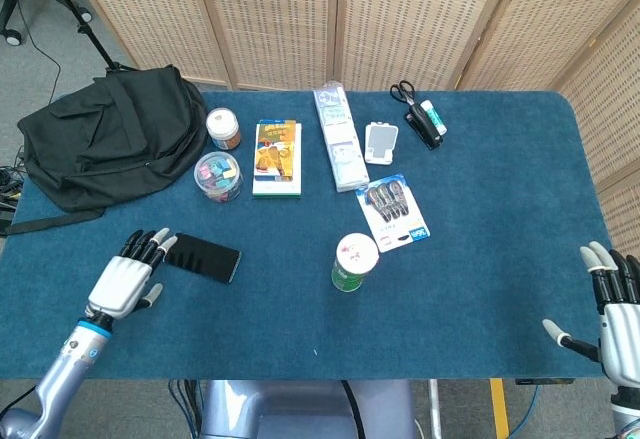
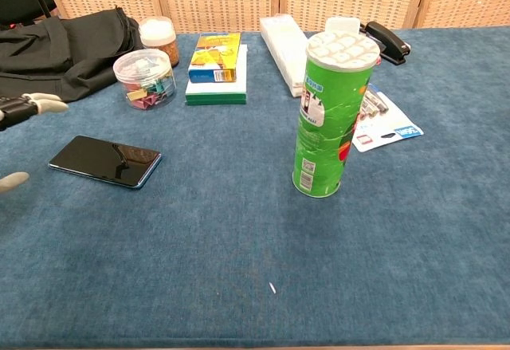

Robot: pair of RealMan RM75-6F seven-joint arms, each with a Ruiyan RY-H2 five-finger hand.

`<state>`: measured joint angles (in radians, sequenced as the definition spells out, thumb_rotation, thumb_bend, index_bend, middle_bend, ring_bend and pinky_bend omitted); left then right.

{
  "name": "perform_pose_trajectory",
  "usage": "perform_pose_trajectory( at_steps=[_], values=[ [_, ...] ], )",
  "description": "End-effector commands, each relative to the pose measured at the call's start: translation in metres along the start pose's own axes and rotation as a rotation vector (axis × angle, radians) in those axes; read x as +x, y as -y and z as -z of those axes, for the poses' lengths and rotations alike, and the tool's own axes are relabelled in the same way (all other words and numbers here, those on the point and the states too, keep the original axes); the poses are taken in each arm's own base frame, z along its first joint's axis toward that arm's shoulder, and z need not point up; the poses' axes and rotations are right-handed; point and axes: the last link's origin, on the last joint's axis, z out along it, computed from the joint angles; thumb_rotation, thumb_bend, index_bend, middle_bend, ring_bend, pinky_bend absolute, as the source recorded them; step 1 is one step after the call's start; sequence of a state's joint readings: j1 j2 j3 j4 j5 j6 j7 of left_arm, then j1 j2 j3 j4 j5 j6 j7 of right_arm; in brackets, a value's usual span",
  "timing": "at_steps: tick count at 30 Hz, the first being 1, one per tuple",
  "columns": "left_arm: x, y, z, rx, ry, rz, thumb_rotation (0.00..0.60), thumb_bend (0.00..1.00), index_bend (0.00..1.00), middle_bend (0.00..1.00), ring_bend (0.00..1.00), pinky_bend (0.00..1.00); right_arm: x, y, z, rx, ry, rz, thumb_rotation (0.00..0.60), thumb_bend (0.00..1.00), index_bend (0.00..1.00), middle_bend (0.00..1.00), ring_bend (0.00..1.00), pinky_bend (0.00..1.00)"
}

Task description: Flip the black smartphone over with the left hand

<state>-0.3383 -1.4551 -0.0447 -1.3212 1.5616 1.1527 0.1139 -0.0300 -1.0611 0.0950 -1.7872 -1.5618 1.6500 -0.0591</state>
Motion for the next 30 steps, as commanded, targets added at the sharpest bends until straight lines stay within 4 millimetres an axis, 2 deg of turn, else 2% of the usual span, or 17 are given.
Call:
perform_pose_trajectory(
  at_steps=[1, 21, 30],
  values=[
    [-0.006, -0.005, -0.011, -0.012, -0.001, -0.01, 0.6, 0.39, 0.0, 0.0, 0.0, 0.0, 0.0, 0.0, 0.0, -0.001, -0.001, -0.001, 0.6, 0.0, 0.05, 0.0, 0.0, 0.0],
    [-0.028, -0.016, -0.035, -0.015, 0.033, -0.052, 0.6, 0.41, 0.0, 0.0, 0.0, 0.0, 0.004, -0.004, -0.002, -0.011, -0.008, -0.018, 0.6, 0.0, 0.05, 0.0, 0.0, 0.0],
    [-0.03, -0.019, -0.046, -0.009, 0.021, -0.068, 0.6, 0.42, 0.0, 0.0, 0.0, 0.0, 0.004, -0.004, -0.002, -0.01, -0.008, -0.025, 0.6, 0.0, 0.05, 0.0, 0.0, 0.0]
  ],
)
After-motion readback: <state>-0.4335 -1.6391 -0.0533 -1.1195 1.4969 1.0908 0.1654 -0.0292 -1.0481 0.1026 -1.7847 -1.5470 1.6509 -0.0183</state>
